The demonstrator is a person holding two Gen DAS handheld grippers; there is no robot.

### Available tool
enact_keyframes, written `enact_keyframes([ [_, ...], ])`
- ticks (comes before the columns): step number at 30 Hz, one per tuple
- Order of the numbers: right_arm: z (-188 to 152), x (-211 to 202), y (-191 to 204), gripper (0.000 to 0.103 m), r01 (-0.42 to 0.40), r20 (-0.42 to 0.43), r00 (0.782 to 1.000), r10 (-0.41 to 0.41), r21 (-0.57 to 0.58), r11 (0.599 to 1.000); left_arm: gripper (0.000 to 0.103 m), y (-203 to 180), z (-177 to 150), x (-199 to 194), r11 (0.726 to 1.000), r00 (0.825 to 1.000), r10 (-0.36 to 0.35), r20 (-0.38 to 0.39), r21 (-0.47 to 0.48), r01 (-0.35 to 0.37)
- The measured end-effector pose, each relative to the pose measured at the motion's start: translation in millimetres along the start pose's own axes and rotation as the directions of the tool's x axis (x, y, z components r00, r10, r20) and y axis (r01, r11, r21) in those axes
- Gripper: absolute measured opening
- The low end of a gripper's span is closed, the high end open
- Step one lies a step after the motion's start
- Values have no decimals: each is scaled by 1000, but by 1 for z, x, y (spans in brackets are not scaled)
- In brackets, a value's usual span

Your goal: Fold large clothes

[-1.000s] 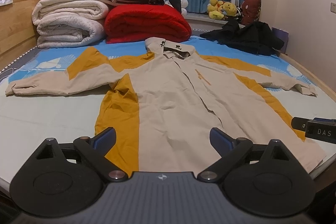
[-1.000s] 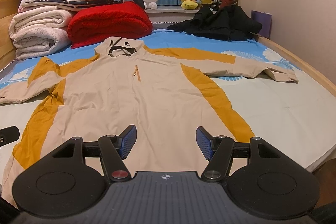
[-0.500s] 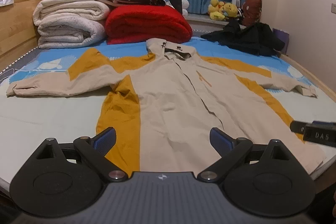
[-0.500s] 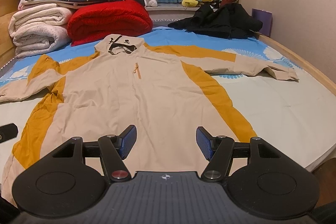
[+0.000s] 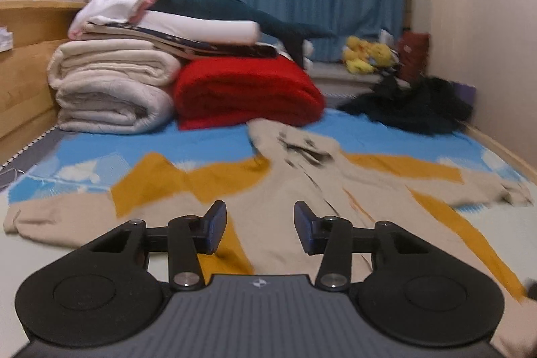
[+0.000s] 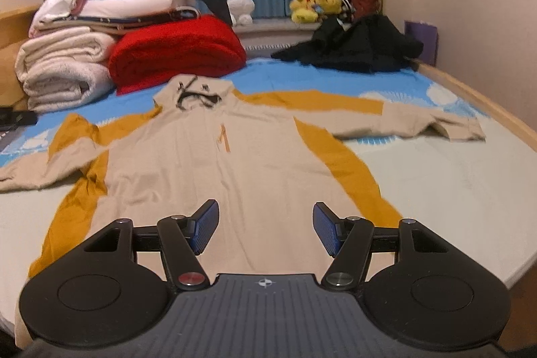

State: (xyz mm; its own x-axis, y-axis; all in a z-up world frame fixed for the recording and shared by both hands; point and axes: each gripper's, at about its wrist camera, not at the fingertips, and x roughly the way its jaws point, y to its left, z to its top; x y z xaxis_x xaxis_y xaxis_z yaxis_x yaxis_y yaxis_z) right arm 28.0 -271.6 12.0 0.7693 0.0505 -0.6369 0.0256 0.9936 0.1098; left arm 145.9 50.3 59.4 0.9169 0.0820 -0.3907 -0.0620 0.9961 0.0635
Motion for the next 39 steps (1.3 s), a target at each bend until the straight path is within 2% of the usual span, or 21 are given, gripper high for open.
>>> enact_keyframes([
  [4, 27, 7, 5, 64, -15, 50, 999, 16, -36, 999, 50, 47, 23, 60, 997, 998, 68, -16, -48, -68],
  [9, 78, 40, 30, 64, -26, 123, 992, 37, -84, 996, 50, 116, -1, 117, 988, 985, 118, -122, -90, -129],
  [11, 102, 62, 44, 64, -60, 147, 987, 73, -89, 994, 50, 145, -3, 133, 980, 977, 146, -156, -115, -165],
  [13, 127, 87, 57, 64, -128, 156, 978, 139, -74, 989, 50, 178, -8, 145, 967, 969, 181, -170, -150, -207],
  [16, 148, 121, 73, 63, -197, 182, 962, 206, -66, 978, 51, 227, -23, 161, 939, 947, 239, -217, -198, -282],
  [18, 146, 139, 77, 62, -227, 218, 947, 237, -72, 971, 53, 262, -35, 170, 910, 929, 255, -267, -258, -324],
  [19, 142, 147, 78, 62, -224, 228, 944, 237, -80, 971, 61, 278, -42, 173, 891, 918, 267, -293, -287, -351],
  [22, 135, 170, 82, 59, -216, 177, 957, 229, -90, 972, 75, 324, -62, 180, 817, 885, 295, -359, -386, -429],
  [24, 135, 182, 84, 58, -219, 162, 959, 231, -90, 972, 75, 353, -75, 185, 750, 868, 293, -401, -467, -469],
  [28, 128, 201, 90, 58, -195, 171, 962, 214, -122, 973, 75, 389, -98, 188, 631, 855, 264, -446, -591, -503],
  [29, 126, 207, 91, 58, -196, 161, 964, 213, -116, 974, 75, 393, -103, 189, 612, 853, 261, -452, -606, -508],
  [32, 121, 224, 89, 57, -201, 125, 969, 211, -90, 975, 66, 395, -110, 197, 591, 839, 273, -471, -606, -533],
  [33, 119, 229, 91, 56, -195, 113, 972, 205, -91, 977, 51, 398, -112, 198, 584, 836, 281, -472, -607, -539],
  [34, 118, 233, 90, 56, -191, 101, 975, 200, -91, 977, 29, 399, -113, 197, 574, 832, 290, -472, -610, -546],
  [35, 116, 236, 90, 55, -190, 91, 976, 198, -86, 978, 14, 399, -112, 200, 563, 822, 311, -477, -605, -563],
  [36, 115, 239, 90, 50, -188, 82, 977, 195, -83, 979, 1, 399, -109, 201, 555, 803, 346, -485, -585, -592],
  [37, 115, 241, 89, 47, -185, 70, 979, 191, -81, 979, 1, 394, -102, 197, 557, 790, 385, -476, -563, -611],
  [39, 115, 246, 87, 31, -176, 48, 983, 180, -78, 981, 0, 380, -79, 197, 585, 784, 453, -425, -522, -621],
])
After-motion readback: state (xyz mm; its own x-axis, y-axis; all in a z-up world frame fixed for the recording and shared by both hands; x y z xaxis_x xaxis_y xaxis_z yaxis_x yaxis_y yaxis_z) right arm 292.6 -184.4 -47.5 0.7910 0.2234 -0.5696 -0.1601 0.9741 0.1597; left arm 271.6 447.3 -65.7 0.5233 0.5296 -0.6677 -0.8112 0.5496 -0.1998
